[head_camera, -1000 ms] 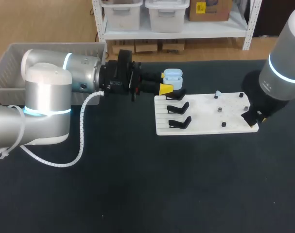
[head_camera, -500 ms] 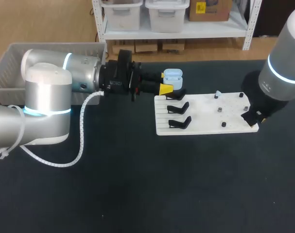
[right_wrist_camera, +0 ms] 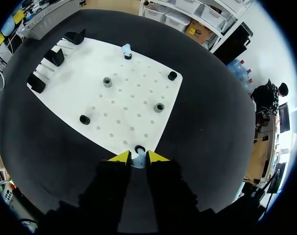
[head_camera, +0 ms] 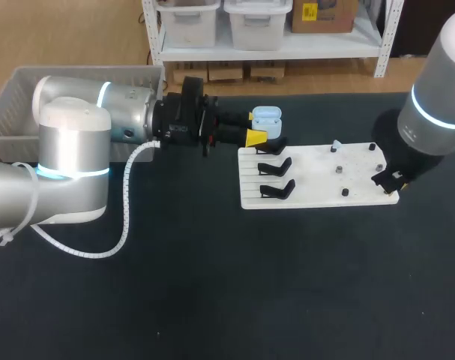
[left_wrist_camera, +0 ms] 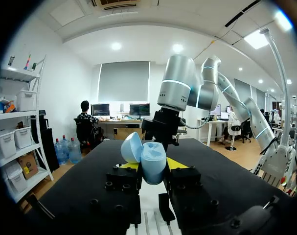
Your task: Pick up each earbud case from the left stands, insert the matching earbuds, close the lid, and place the case in the box.
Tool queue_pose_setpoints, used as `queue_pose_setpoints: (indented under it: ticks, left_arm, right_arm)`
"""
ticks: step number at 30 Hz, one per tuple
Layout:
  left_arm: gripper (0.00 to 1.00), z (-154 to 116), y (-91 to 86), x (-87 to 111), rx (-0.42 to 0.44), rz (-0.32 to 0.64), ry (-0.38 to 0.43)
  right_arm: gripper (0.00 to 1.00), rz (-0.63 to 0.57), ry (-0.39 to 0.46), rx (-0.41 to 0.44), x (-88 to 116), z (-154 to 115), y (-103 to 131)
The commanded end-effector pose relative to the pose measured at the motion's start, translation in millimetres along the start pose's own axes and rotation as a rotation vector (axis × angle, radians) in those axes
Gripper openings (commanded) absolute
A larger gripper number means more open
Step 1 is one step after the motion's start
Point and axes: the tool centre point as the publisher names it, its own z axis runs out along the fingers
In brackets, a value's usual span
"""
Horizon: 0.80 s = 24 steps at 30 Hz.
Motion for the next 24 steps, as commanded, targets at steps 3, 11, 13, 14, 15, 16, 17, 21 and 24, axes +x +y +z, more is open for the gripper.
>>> queue_pose_setpoints:
  ticks: [3, 11, 13, 14, 15, 16, 17, 21, 24]
  left_arm:
    - [0.00, 0, -0.3, 0.4, -0.002, 0.001, 0.000]
    - [0.00, 0, -0.3, 0.4, -0.002, 0.001, 0.000]
    - [0.00, 0, -0.3, 0.4, -0.002, 0.001, 0.000]
    - [0.00, 0, -0.3, 0.4, -0.002, 0.001, 0.000]
    - [0.00, 0, -0.3, 0.4, -0.002, 0.001, 0.000]
    - [0.00, 0, -0.3, 0.4, -0.002, 0.001, 0.000]
    - [0.00, 0, -0.3, 0.4, -0.002, 0.001, 0.000]
    - [0.00, 0, -0.3, 0.4, -0.002, 0.001, 0.000]
    - [0.00, 0, -0.3, 0.4, -0.002, 0.001, 0.000]
  right_arm:
    - [0.00, 0.002, -0.003, 0.010, 1, -1, 1]
    - [0.00, -0.019, 0.046, 0.069, 1, -35, 8]
    - [0.00, 0.000, 0.041, 0.077, -2, -49, 13]
    - [0.00, 0.007, 0.044, 0.082, -5, -62, 17]
    - [0.00, 0.012, 0.040, 0.092, -8, -69, 20]
    - [0.00, 0.021, 0.040, 0.097, -11, -77, 23]
    - [0.00, 0.021, 0.041, 0.101, -14, -85, 27]
    - [0.00, 0.067, 0.066, 0.127, -29, -113, 42]
    - [0.00, 0.103, 0.096, 0.110, -42, -126, 58]
